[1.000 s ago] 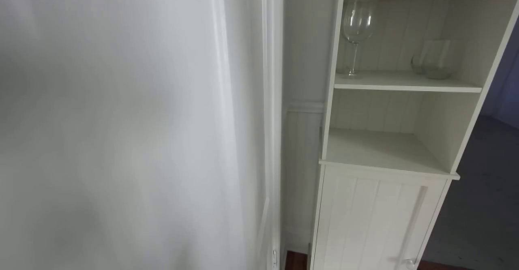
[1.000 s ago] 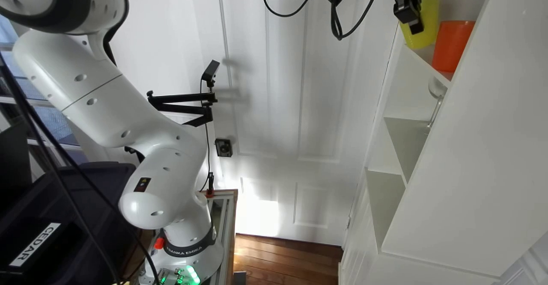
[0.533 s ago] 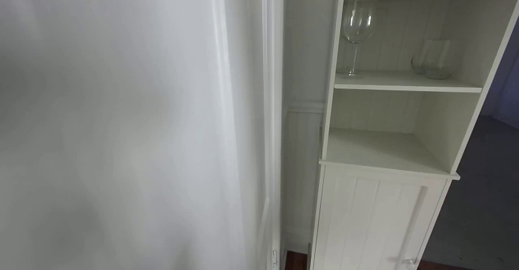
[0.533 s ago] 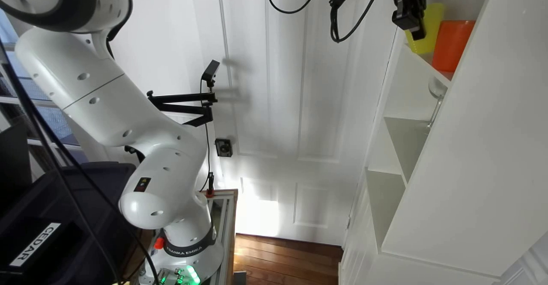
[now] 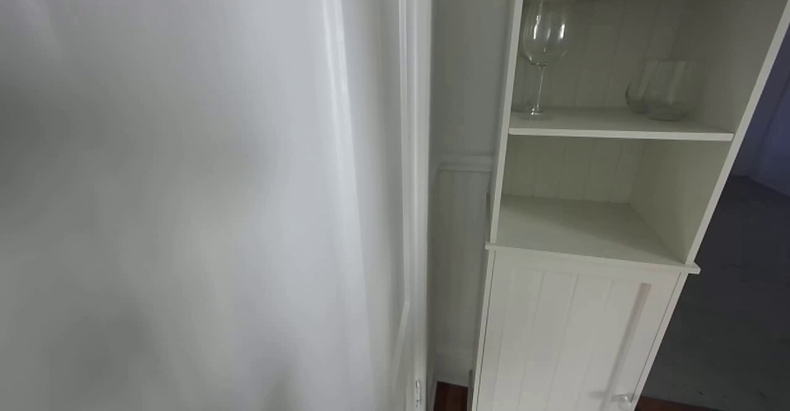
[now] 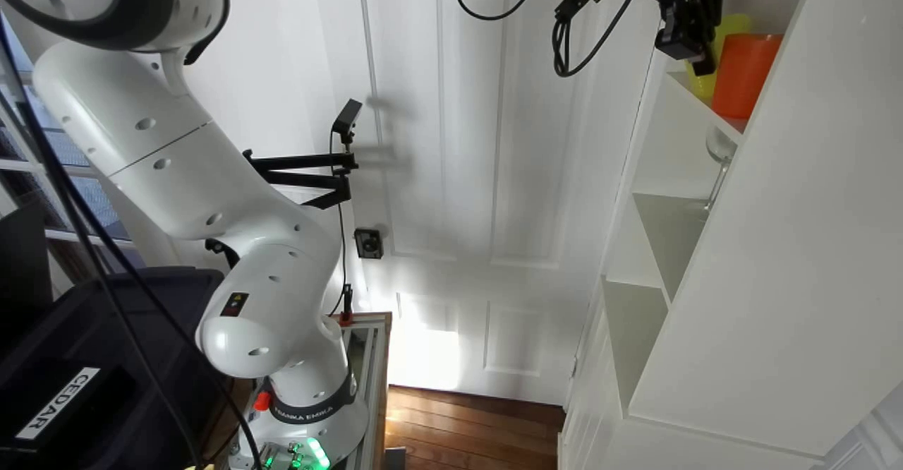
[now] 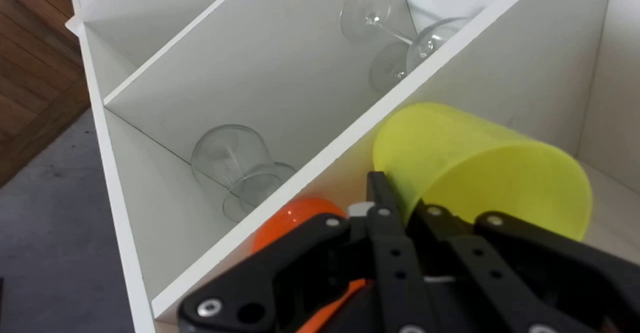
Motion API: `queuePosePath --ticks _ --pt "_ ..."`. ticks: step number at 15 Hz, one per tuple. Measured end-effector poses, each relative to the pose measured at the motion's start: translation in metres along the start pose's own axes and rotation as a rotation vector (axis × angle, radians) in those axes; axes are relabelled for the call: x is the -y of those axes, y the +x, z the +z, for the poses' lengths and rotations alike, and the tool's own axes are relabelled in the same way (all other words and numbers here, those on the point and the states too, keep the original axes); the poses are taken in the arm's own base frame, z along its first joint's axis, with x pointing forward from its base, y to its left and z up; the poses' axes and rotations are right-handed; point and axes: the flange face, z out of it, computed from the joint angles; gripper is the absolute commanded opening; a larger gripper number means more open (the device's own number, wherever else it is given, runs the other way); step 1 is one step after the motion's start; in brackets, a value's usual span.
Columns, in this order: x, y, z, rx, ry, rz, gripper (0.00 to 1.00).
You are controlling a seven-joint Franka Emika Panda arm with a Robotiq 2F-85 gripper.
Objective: Pick up the yellow cup and put it on the top shelf next to the orange cup
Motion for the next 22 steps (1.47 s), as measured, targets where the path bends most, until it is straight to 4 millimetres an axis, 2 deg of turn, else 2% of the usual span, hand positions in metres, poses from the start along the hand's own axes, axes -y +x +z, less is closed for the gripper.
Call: queuePosePath --ticks 1,4,13,18,22 --pt "0.0 0.003 0.002 -0.003 0.002 0.012 0.01" --pt "0.002 0.01 0.007 -0.007 0.006 0.032 0.36" --pt "0.012 0.016 0.007 -0.015 0.02 0.031 0.98" --pt "0.015 0.015 0.005 -0.024 0.035 0.024 1.0" --pt "0.019 0.009 -0.004 -0.031 0.059 0.01 1.0"
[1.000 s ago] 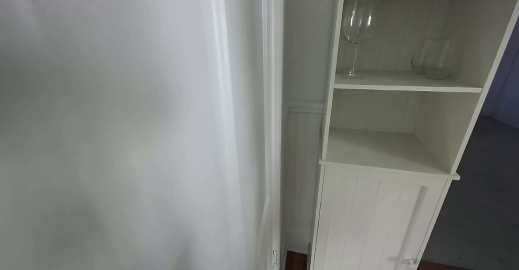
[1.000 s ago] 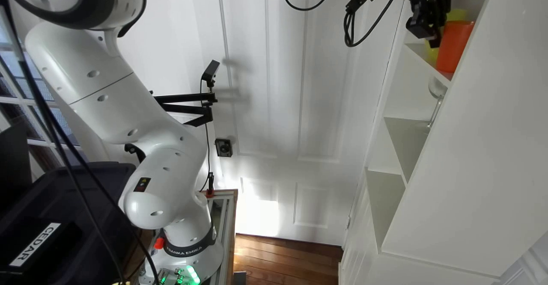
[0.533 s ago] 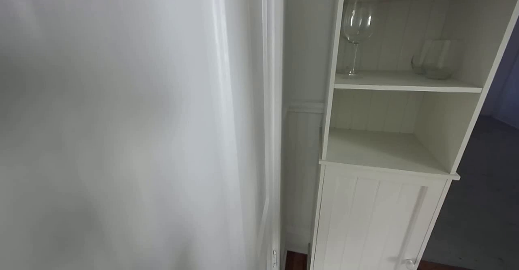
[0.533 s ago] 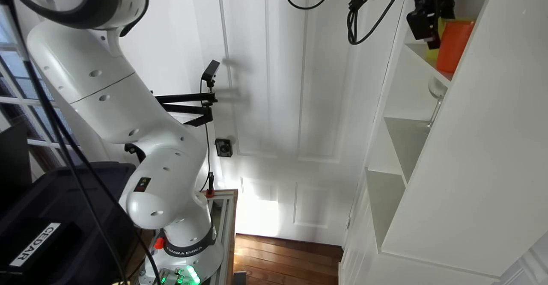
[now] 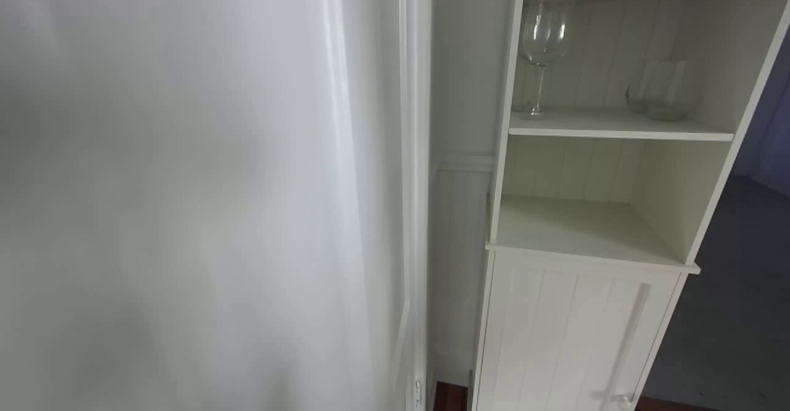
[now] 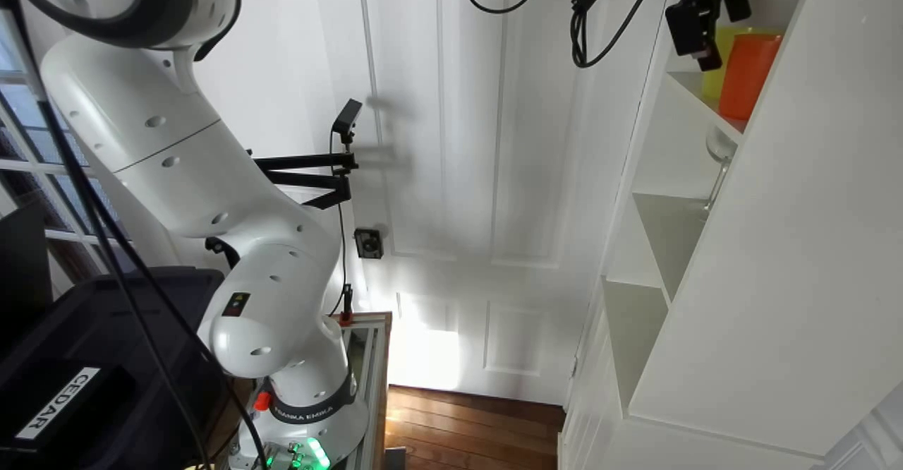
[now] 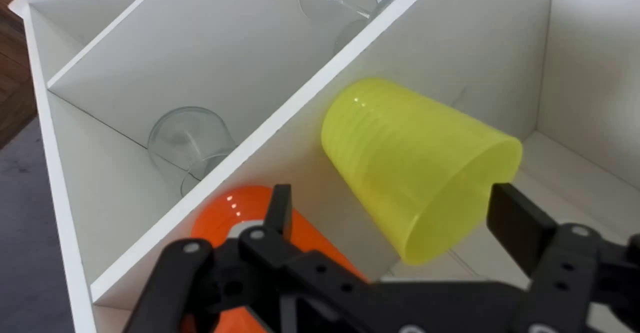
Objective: Pick up the yellow cup and put it on the top shelf next to the orange cup
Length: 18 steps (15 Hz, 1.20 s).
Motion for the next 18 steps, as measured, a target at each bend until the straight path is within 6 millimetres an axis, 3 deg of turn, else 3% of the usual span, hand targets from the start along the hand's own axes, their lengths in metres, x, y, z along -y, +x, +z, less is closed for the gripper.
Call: queuePosePath --ticks 6,13,18 --pt "-0.003 -0.017 -0.047 -0.068 -0.03 -0.105 1.0" --pt "-0.025 -0.042 -0.121 -0.074 -0.091 -0.456 1.0" --pt "-0.048 -0.041 -0.146 -0.059 -0.134 -0.592 1.0"
